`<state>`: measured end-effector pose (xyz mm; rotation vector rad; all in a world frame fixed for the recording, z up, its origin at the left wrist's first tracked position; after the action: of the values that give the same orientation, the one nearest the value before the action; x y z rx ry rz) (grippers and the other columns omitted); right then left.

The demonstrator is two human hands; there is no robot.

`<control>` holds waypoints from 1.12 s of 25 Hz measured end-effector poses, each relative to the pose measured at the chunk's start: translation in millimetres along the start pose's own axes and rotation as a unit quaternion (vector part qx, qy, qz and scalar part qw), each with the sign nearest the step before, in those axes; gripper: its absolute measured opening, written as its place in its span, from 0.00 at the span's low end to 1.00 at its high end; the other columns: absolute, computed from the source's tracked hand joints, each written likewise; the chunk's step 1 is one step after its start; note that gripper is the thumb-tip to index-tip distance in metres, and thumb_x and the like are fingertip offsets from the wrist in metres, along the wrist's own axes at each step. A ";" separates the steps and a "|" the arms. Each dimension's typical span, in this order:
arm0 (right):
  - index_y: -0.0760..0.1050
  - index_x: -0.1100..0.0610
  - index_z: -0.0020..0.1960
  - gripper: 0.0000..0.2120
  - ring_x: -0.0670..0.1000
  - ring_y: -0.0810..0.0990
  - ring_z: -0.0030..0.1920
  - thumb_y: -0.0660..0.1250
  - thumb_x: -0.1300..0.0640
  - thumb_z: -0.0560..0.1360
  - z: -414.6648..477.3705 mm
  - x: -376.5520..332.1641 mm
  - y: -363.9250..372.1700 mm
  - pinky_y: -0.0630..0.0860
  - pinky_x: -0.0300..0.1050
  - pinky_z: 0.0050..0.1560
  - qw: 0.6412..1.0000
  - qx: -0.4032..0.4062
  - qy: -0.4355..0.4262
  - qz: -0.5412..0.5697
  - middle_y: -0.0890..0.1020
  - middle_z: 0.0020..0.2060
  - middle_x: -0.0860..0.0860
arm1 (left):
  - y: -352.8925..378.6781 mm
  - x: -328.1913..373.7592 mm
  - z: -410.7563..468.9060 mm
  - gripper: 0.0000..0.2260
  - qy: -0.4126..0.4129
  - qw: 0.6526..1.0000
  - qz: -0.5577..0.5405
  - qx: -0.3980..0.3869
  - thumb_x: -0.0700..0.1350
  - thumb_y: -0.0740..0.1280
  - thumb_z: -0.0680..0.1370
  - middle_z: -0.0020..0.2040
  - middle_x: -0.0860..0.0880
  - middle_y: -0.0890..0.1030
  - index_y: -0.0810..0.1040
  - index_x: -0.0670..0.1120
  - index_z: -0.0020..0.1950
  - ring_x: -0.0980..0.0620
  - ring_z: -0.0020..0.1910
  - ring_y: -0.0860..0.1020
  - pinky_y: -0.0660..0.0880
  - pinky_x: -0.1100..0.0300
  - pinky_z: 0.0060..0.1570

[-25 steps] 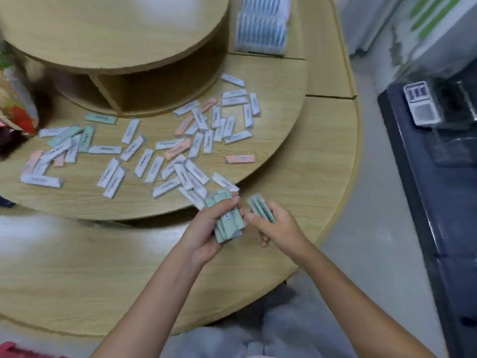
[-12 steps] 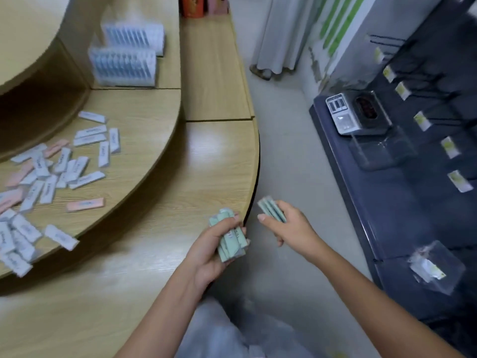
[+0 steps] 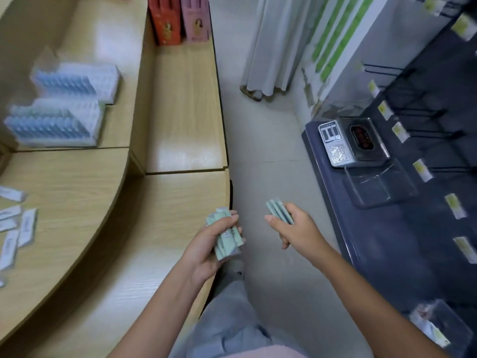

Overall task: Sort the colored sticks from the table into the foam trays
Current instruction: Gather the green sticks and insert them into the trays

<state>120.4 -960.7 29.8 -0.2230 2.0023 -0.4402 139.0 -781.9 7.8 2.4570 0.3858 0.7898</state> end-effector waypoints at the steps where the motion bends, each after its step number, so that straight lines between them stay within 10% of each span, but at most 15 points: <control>1: 0.73 0.58 0.47 0.08 0.46 0.70 0.28 0.68 0.54 0.75 15.3 -3.9 -10.9 0.74 0.45 0.29 1.000 -0.001 0.002 -0.002 0.71 0.30 0.49 | 17.2 14.7 15.5 0.10 0.005 1.000 0.015 -0.003 0.40 0.70 0.69 0.37 0.48 0.78 0.78 0.45 0.50 0.53 0.36 0.78 0.78 0.55 0.45; 16: 0.73 0.55 0.48 0.10 0.48 0.73 0.34 0.69 0.50 0.73 318.8 -104.4 -134.5 0.77 0.53 0.35 0.976 -0.137 -0.113 -0.128 0.75 0.34 0.50 | 180.5 144.8 220.5 0.06 0.104 0.978 -0.166 0.073 0.38 0.69 0.70 0.34 0.46 0.78 0.76 0.42 0.46 0.53 0.33 0.79 0.80 0.54 0.43; 28: 0.72 0.51 0.51 0.07 0.40 0.78 0.33 0.63 0.48 0.78 407.9 -261.4 38.2 0.73 0.36 0.33 0.839 -0.445 -0.241 -0.198 0.81 0.38 0.46 | 108.9 267.3 233.5 0.10 0.286 0.863 -0.389 0.146 0.40 0.67 0.70 0.49 0.42 0.82 0.81 0.40 0.50 0.48 0.44 0.82 0.78 0.51 0.51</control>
<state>603.6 -921.8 64.3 -1.2184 1.5095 0.3254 502.7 -853.1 29.2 1.9446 1.6915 1.1072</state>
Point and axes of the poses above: each hand's wrist, its own z-axis towards the middle knuckle, its own y-axis out of the palm, x = y × z, the point moved 4 cm from there along z, towards the middle knuckle
